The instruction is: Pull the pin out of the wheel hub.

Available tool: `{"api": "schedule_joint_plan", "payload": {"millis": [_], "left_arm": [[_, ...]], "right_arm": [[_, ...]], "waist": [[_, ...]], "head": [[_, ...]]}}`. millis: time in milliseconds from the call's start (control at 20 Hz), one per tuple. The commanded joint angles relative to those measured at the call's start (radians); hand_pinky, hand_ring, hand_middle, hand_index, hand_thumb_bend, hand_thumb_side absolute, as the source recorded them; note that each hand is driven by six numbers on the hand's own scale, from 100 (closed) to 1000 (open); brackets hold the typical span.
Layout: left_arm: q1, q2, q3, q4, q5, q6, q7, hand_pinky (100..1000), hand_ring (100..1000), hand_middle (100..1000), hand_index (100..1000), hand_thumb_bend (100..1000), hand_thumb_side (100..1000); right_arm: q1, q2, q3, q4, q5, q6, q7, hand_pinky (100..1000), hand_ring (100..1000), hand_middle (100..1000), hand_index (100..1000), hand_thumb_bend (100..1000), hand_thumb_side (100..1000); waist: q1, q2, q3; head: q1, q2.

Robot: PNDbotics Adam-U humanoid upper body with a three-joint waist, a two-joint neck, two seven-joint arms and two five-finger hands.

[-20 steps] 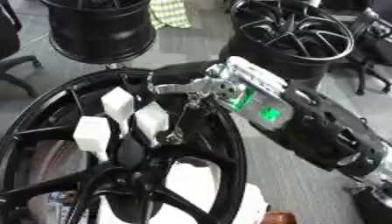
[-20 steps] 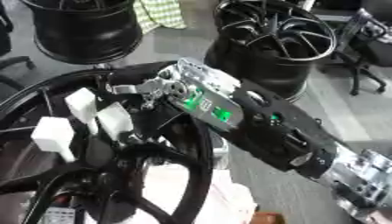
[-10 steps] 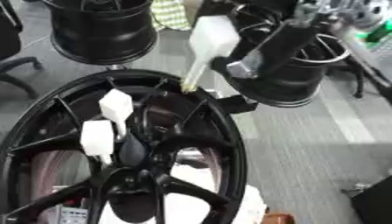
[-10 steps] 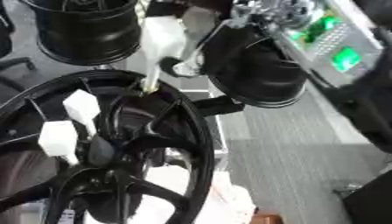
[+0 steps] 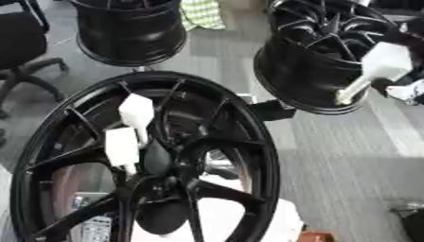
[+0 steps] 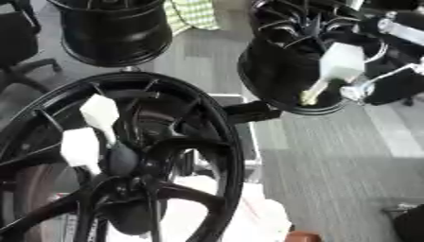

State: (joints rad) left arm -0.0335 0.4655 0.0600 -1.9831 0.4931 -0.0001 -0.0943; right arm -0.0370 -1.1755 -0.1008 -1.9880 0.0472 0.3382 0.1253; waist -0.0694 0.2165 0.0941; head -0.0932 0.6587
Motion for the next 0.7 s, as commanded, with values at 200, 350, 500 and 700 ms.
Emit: {"api": "schedule_joint_plan", "payload": {"millis": [200, 350, 500, 700], "left_arm": [[0.004, 0.021, 0.021, -0.017, -0.005, -0.013, 0.009, 878, 781, 828, 846, 100, 787], [0.004, 0.022, 0.023, -0.017, -0.001, -0.020, 0.011, 877, 781, 828, 846, 100, 778], [0.005, 0.022, 0.024, -0.017, 0.002, -0.024, 0.011, 877, 781, 828, 846, 100, 777], [0.006, 0.020, 0.024, -0.017, 0.002, -0.023, 0.010, 877, 780, 828, 846, 100, 780]], "right_arm": [[0.204, 0.140, -0.142, 0.031, 0.106, 0.087, -0.169, 875, 782, 506, 637, 100, 100], [0.264, 0.214, -0.174, 0.087, 0.181, 0.139, -0.206, 882, 817, 598, 699, 182, 100], [0.291, 0.258, -0.186, 0.131, 0.218, 0.162, -0.199, 896, 894, 769, 790, 278, 122], [0.302, 0.278, -0.193, 0.158, 0.237, 0.151, -0.159, 910, 941, 837, 850, 339, 188]], "waist": [[0.011, -0.007, -0.010], [0.016, -0.008, -0.012], [0.020, -0.010, -0.015], [0.023, -0.010, -0.020]], "head": [[0.035, 0.004], [0.046, 0.006], [0.050, 0.006], [0.049, 0.005]]}}
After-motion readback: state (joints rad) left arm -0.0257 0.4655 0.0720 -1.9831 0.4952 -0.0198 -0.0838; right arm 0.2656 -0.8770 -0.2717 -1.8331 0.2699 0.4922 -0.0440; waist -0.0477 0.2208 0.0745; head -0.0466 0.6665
